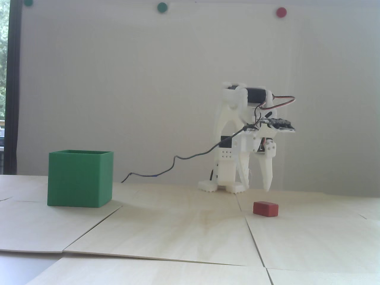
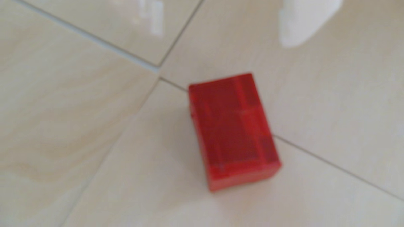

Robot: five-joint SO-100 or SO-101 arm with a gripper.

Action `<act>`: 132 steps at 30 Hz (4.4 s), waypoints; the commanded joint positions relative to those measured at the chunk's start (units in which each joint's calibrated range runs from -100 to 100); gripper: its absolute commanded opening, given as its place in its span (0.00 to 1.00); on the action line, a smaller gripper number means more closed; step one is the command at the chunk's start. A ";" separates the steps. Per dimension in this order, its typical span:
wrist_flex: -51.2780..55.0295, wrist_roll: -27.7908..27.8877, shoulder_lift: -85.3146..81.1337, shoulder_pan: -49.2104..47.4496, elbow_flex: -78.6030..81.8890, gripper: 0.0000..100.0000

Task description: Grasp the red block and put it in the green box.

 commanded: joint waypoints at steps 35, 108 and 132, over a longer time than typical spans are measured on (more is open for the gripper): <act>2.53 3.46 7.27 2.86 -18.10 0.19; -5.90 3.09 17.85 -2.93 -21.65 0.24; -6.83 -4.14 21.64 -2.93 -28.04 0.11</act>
